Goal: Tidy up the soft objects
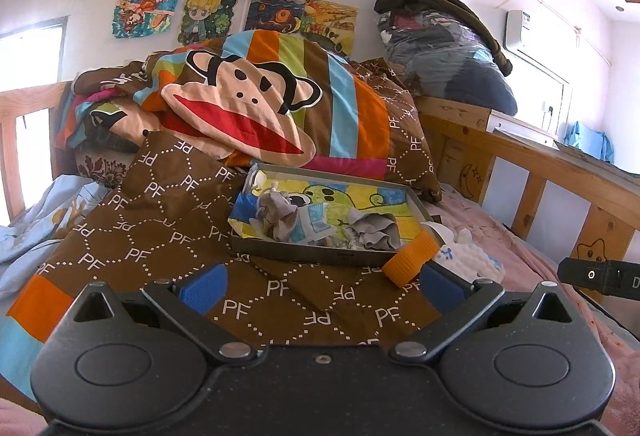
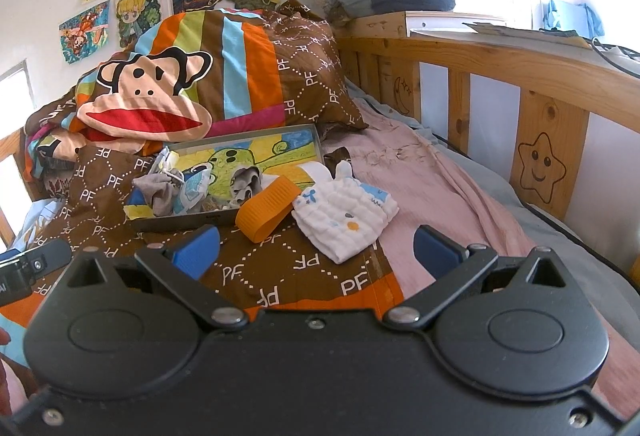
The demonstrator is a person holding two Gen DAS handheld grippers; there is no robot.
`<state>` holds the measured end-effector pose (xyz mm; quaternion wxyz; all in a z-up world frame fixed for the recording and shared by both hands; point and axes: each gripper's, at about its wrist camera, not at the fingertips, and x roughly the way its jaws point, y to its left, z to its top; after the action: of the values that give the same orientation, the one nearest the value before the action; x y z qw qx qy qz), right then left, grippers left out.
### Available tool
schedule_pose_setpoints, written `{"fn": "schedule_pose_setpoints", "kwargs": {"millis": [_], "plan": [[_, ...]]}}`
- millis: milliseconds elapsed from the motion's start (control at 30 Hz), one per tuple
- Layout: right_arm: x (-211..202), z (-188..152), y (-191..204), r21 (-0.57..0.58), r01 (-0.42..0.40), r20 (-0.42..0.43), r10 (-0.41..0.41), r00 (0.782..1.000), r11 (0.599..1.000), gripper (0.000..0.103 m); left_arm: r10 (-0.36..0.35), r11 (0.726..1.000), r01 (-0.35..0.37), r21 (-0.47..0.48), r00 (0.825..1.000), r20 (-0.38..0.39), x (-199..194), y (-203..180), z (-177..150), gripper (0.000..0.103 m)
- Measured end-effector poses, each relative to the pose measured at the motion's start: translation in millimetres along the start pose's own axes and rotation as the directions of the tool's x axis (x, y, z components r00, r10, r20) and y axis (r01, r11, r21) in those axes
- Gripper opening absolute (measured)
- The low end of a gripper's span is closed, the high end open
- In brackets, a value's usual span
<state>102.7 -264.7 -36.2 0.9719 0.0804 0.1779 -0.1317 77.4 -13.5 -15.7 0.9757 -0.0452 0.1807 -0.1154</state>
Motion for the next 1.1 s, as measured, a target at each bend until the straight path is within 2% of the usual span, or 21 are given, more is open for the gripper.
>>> {"fn": "schedule_pose_setpoints", "kwargs": {"millis": [767,1100], "plan": [[2.8,-1.3,1.2,0.001,0.009,-0.014,-0.009,1.000,1.000,0.103,-0.006,1.000,0.006,-0.009,1.000,-0.020,3.4,-6.0,-6.0,0.102],[11.7,0.7,3.1,-0.016,0.013,-0.053,-0.014,0.998,1.000,0.103,-0.025,0.999,0.024,-0.028,0.998,-0.052,6.5,-9.8,-7.6,0.102]]}}
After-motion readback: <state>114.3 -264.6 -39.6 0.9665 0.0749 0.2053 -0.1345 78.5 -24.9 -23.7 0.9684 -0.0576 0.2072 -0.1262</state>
